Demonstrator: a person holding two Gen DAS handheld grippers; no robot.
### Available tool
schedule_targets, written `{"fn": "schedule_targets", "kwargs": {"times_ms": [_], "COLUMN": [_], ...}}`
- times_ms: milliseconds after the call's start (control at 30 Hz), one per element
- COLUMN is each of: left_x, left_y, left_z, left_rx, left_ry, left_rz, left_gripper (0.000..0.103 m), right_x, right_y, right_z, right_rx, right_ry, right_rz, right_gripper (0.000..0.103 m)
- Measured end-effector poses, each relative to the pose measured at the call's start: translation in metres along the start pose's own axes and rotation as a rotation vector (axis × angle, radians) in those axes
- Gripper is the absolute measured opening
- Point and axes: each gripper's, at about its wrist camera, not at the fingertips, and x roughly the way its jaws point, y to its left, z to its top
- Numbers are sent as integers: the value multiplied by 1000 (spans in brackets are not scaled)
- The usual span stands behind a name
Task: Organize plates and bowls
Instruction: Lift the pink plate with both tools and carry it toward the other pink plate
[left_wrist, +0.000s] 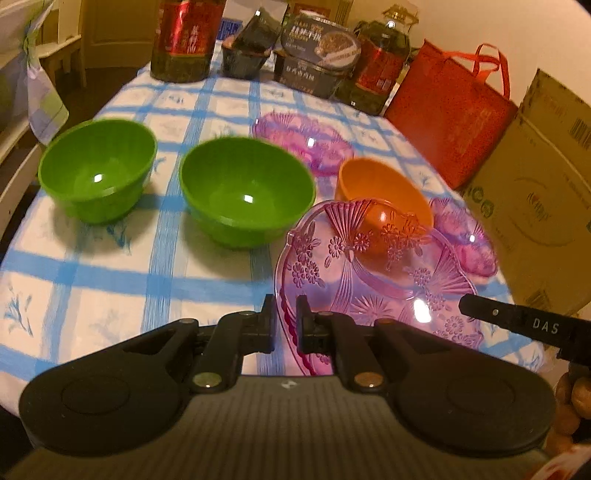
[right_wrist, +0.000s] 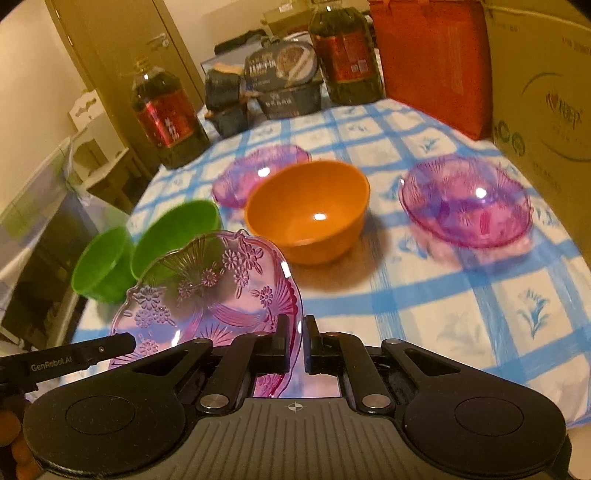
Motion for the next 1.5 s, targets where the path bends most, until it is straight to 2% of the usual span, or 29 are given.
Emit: {"fn": "schedule_targets", "kwargs": {"times_ms": [267, 500, 700, 1000, 1233, 1500], "left_x": [-1, 16, 40, 98, 154, 209], "left_y": [-6, -6, -5, 1, 10, 20], "left_z": [50, 100, 147, 209, 233, 233], "left_rx": [17, 3, 21, 53, 39, 38], "left_ry": [-44, -63, -80, -81, -38, 38], "left_rz": [-18, -29, -13, 27, 49, 73], "left_gripper": [8, 8, 8, 8, 8, 9], "right_x": [2, 19, 53, 116, 174, 230], "right_y": [5, 10, 7, 4, -6, -22], "right_z": [40, 87, 129, 189, 221, 226], "right_rx": [-5, -33, -20, -28, -45, -64], "right_ry": [-30, -59, -40, -21, 27, 119], "right_rz": [15, 18, 37, 32, 11, -23], "right_gripper": [7, 7, 7, 7, 7, 8]}}
